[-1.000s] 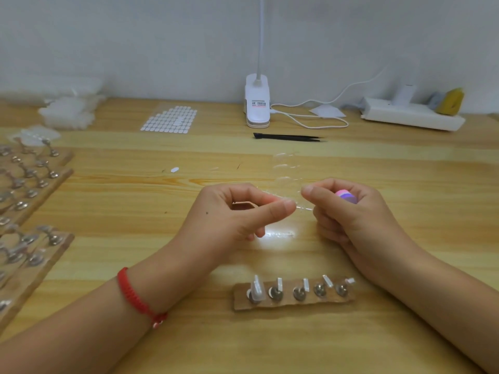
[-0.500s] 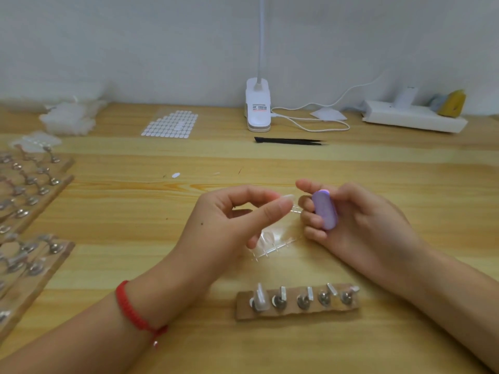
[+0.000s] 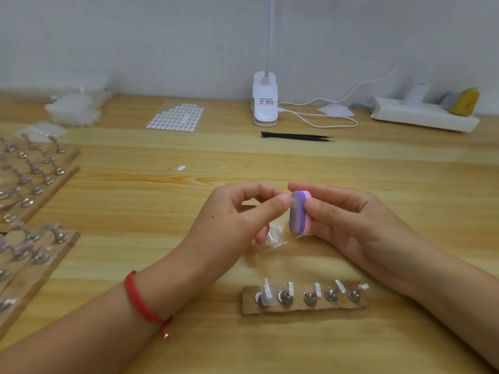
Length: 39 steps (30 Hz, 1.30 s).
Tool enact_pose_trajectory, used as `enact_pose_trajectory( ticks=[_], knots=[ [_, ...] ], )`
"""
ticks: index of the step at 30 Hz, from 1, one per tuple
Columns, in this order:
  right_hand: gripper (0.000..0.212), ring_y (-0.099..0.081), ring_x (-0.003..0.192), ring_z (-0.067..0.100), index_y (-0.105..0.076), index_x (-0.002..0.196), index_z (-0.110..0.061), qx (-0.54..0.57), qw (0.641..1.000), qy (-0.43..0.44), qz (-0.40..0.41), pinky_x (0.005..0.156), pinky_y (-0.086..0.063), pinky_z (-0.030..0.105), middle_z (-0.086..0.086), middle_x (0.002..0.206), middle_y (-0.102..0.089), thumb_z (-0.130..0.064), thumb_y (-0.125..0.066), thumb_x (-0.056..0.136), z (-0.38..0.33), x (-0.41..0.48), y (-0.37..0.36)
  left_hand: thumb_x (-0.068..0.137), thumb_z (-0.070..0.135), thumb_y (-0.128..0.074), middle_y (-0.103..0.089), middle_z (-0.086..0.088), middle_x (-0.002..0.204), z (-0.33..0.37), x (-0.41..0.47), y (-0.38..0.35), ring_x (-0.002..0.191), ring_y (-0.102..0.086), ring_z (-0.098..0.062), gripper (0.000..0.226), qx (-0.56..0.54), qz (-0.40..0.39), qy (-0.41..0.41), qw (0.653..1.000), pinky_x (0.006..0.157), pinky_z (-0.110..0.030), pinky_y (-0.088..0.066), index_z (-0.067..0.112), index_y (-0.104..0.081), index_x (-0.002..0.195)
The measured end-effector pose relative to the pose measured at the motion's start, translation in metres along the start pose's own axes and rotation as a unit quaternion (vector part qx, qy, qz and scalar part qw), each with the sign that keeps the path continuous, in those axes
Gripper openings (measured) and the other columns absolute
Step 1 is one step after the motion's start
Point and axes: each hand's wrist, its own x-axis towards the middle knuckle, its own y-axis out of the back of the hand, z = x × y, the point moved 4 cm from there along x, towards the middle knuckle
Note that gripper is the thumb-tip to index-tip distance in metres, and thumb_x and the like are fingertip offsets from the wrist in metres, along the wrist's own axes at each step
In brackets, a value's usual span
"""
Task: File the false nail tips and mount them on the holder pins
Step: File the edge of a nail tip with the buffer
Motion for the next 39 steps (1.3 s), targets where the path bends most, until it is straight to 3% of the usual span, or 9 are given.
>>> enact_pose_trajectory(
  ticks=[5, 11, 14, 18, 24, 39],
  knots=[
    [0.033, -0.07, 0.083, 0.018, -0.076, 0.102, -0.011, -0.011, 0.999, 0.003, 0.032, 0.071, -0.055, 0.023, 0.012, 0.099, -0.074, -0.018, -0.069, 0.071, -0.0003, 0.0012, 0.0015, 0.065, 0.039, -0.069, -0.044, 0.011, 0.043, 0.0038, -0.0003, 0.0024, 0.039, -0.038, -0.005, 0.02, -0.034, 0.035, -0.015, 0.999, 0.045, -0.011, -0.036, 0.02, -0.072, 0.072],
    [0.038, -0.072, 0.087, 0.017, -0.076, 0.103, -0.012, 0.01, 0.998, 0.013, 0.062, 0.073, -0.056, 0.021, 0.011, 0.096, -0.075, -0.023, -0.072, 0.067, -0.0007, 0.0007, 0.0059, 0.065, 0.035, -0.069, -0.043, 0.005, 0.041, 0.0042, -0.0005, -0.0023, 0.037, -0.036, -0.006, 0.016, -0.025, -0.005, 0.001, 1.0, 0.045, -0.012, -0.035, 0.02, -0.067, 0.061],
    [0.037, -0.071, 0.083, 0.016, -0.077, 0.101, -0.014, -0.014, 0.998, 0.015, 0.051, 0.072, -0.056, 0.022, 0.008, 0.094, -0.075, -0.023, -0.073, 0.065, -0.0001, 0.0002, 0.0033, 0.07, 0.032, -0.07, -0.041, 0.003, 0.041, 0.0032, 0.0003, 0.0004, 0.038, -0.034, -0.008, 0.016, -0.027, 0.019, 0.001, 0.999, 0.044, -0.014, -0.033, 0.02, -0.065, 0.061],
    [0.037, -0.072, 0.086, 0.017, -0.075, 0.103, -0.011, 0.007, 0.997, 0.019, 0.07, 0.074, -0.056, 0.022, 0.012, 0.094, -0.075, -0.021, -0.071, 0.069, -0.0009, 0.0009, 0.0052, 0.079, 0.019, -0.07, -0.043, 0.011, 0.04, 0.0048, -0.0028, -0.0061, 0.037, -0.035, -0.005, 0.019, -0.007, -0.011, -0.007, 1.0, 0.043, -0.013, -0.033, 0.017, -0.064, 0.061],
    [0.035, -0.072, 0.085, 0.014, -0.076, 0.103, -0.015, -0.008, 0.999, 0.015, 0.051, 0.071, -0.055, 0.02, 0.009, 0.095, -0.075, -0.022, -0.071, 0.069, -0.0015, -0.0001, 0.0014, 0.082, 0.019, -0.068, -0.039, 0.01, 0.037, 0.0034, -0.0002, -0.0017, 0.035, -0.033, -0.004, 0.017, -0.012, 0.022, -0.003, 1.0, 0.041, -0.011, -0.032, 0.005, -0.064, 0.073],
    [0.035, -0.071, 0.085, 0.014, -0.076, 0.102, -0.012, -0.009, 0.998, 0.012, 0.063, 0.071, -0.055, 0.02, 0.01, 0.096, -0.075, -0.021, -0.071, 0.068, -0.0019, -0.0006, 0.002, 0.082, 0.018, -0.068, -0.041, 0.012, 0.037, 0.0045, -0.0005, -0.0019, 0.033, -0.035, -0.001, 0.016, 0.003, 0.035, -0.02, 0.999, 0.041, -0.009, -0.031, 0.009, -0.064, 0.069]
  ],
)
